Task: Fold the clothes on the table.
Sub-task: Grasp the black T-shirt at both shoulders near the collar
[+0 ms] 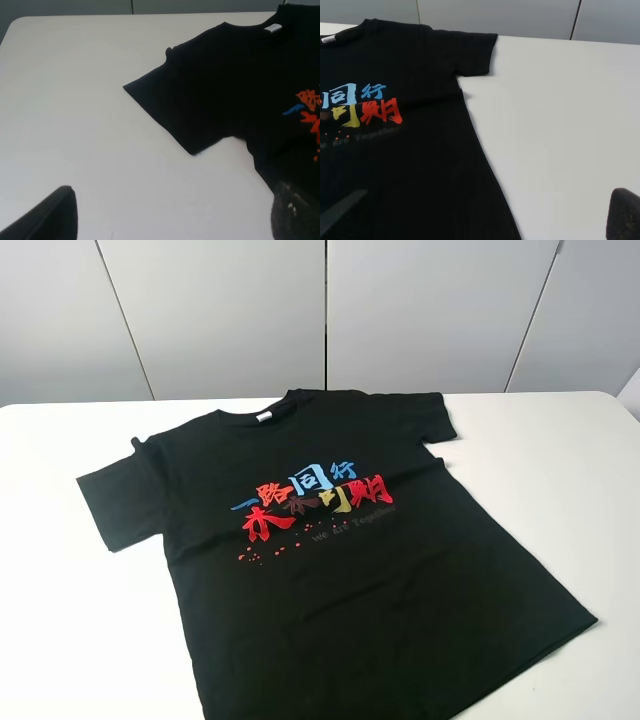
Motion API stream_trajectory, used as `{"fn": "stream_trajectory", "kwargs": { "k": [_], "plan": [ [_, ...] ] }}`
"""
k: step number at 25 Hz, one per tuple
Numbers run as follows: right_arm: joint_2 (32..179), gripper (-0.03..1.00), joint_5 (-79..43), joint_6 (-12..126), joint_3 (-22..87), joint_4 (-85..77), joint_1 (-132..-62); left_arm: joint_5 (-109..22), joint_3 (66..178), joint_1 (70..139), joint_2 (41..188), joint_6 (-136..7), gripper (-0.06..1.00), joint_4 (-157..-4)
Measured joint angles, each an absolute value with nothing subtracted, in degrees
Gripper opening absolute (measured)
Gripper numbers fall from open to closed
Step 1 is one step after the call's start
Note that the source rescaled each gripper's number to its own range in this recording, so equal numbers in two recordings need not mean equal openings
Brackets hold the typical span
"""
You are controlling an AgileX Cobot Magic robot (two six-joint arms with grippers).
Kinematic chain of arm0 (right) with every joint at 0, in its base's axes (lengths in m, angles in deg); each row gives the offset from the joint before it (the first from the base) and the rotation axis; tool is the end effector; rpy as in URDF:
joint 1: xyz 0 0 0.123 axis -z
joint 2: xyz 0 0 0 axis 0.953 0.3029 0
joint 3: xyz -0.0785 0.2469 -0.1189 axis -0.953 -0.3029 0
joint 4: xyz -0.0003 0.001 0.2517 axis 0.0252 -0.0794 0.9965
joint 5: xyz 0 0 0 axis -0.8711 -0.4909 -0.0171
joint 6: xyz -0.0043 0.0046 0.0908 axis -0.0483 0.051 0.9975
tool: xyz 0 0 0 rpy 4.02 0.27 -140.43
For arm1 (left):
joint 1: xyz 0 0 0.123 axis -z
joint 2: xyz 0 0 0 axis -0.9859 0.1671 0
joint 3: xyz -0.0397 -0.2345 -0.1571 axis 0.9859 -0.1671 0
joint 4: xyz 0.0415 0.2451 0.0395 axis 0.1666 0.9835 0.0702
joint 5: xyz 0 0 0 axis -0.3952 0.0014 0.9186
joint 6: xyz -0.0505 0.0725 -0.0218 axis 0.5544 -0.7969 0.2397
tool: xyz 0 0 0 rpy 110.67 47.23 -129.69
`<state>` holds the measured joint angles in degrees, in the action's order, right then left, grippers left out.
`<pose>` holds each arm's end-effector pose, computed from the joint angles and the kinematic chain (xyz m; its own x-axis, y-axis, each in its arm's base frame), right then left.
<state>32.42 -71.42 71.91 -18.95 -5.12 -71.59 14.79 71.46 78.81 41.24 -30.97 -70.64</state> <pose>-0.0071 0.0096 0.2758 -0.4738 -0.0773 -0.8772 -0.1176 0.9928 -0.0240 -0.0072 -0.0052 0.2781 -0.4707 -0.0293 -0.8818 0.0137 0.9991 -0.0405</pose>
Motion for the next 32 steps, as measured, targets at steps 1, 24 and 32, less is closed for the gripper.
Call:
{"fn": "stream_trajectory", "kwargs": {
  "k": [1, 24, 32],
  "plan": [
    [32.4, 1.0, -71.4, 71.9, -19.0, -5.1, -71.6, 14.8, 71.5, 78.8, 41.2, -31.0, 0.99, -70.6],
    [32.4, 1.0, -71.4, 71.9, -19.0, -5.0, -71.6, 14.8, 71.5, 78.8, 41.2, -31.0, 0.99, -70.6],
    [32.4, 1.0, -71.4, 71.9, -19.0, -2.4, -71.6, 14.8, 71.5, 78.8, 41.2, -31.0, 0.99, -70.6]
  ]
}}
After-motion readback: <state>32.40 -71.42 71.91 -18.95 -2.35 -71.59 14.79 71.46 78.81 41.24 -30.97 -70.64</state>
